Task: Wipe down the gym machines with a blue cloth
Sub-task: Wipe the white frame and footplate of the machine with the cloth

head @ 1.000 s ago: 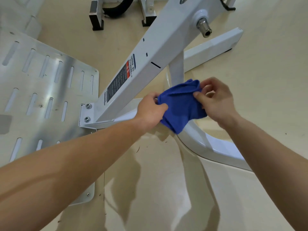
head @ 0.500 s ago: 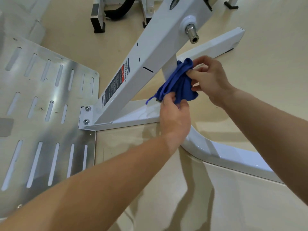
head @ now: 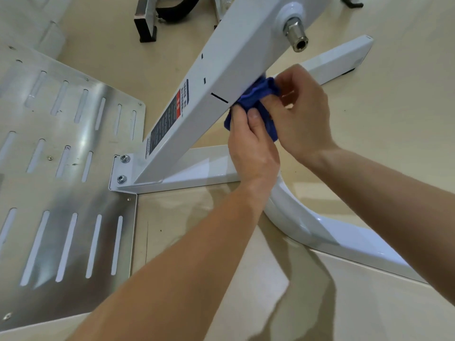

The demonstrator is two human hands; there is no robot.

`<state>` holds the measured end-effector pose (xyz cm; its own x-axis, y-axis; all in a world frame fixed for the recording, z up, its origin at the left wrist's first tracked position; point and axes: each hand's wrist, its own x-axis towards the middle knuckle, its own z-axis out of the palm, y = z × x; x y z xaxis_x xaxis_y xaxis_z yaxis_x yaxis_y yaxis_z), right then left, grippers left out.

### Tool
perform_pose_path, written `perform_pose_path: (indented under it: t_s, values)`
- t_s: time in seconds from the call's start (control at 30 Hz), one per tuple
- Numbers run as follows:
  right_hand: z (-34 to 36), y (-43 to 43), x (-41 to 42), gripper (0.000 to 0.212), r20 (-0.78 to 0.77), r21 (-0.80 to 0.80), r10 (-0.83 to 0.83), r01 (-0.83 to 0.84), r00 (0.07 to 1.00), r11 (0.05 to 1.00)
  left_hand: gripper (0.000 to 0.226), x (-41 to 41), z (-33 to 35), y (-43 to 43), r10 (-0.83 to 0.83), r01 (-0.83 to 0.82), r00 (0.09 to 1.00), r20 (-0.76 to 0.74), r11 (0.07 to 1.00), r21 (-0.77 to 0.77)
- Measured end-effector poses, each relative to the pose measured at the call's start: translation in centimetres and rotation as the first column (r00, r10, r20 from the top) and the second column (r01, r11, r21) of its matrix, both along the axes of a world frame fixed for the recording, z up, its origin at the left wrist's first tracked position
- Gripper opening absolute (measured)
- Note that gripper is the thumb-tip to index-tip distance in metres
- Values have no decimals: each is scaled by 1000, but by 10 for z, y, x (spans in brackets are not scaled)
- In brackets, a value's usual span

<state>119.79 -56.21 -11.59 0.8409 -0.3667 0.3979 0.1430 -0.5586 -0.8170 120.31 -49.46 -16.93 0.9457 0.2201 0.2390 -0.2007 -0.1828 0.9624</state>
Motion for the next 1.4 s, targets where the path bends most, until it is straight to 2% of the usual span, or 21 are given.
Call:
perform_pose_path:
  t_s: [0.07, 0.13, 0.2, 0.3, 0.33, 0.43, 0.5, 0.57, 0.63, 0.73, 0.8, 0.87, 1.0, 1.13, 1.27, 1.33, 1.4]
  values:
    - [-8, -3, 5, 11, 10, -42, -14, 15, 1000, 999, 26, 4, -3, -3, 20, -21, 998, -56, 1000, -22]
    - [-25, -14, 8, 15, -52, -63, -14, 11, 999, 998, 25, 9, -11, -5, 16, -20, 993, -117, 999, -28]
    - [-42, -29, 6, 20, -183, -69, 14, -27, 983, 997, 24, 9, -30, -4, -20, 26, 982, -187, 999, 32]
    - [-63, -43, -3, 19, -441, -76, 49, -92, 896, 993, 19, 2, -57, 3, -118, 158, 946, -303, 981, 111]
    - [-67, -42, -6, 18, -476, -74, 41, -86, 878, 994, 18, 0, -61, 6, -134, 174, 944, -302, 978, 112]
    - [-65, -29, -13, 15, -386, -83, -24, -8, 922, 997, 19, -3, -47, 7, -114, 129, 971, -212, 990, 58]
    - [-50, -18, -16, 7, -253, -15, -6, 3, 968, 1000, 35, -4, -28, 3, -47, 53, 985, -164, 998, 32]
    - [-35, -10, -14, 20, -136, 36, 43, -38, 990, 999, 46, -2, -19, 0, 2, 8, 990, -140, 998, 69]
    - [-32, -7, -8, 29, -66, -30, 40, -42, 997, 999, 45, 1, -24, -1, -5, 20, 987, -161, 996, 87]
    - [-43, -7, 2, 22, -39, -130, -34, 29, 999, 991, 40, 5, -46, 1, -41, 63, 978, -203, 993, 100]
    - [-60, -11, 2, 18, -89, -126, -65, 53, 994, 991, 38, 7, -63, 3, -86, 113, 971, -224, 987, 113]
    - [-83, -21, -1, 14, -204, -125, -113, 89, 972, 988, 37, 8, -80, 7, -138, 179, 960, -243, 971, 156]
    - [-114, -34, -5, 18, -365, -170, -176, 120, 914, 978, 38, 11, -90, 18, -222, 286, 933, -285, 936, 207]
    - [-112, -29, -13, 14, -410, -89, -136, 108, 902, 990, 20, 6, -83, 28, -208, 304, 927, -312, 905, 298]
    - [-104, -24, -39, 11, -437, -25, -14, 4, 899, 1000, 30, -21, -71, 37, -188, 371, 870, -455, 858, 354]
    - [-93, -27, -47, 8, -422, -63, -23, -4, 906, 998, 33, -36, -71, 43, -188, 368, 866, -463, 867, 336]
    - [-88, -33, -54, 6, -476, -96, -38, -8, 879, 995, 29, -46, -72, 45, -180, 341, 878, -443, 886, 316]
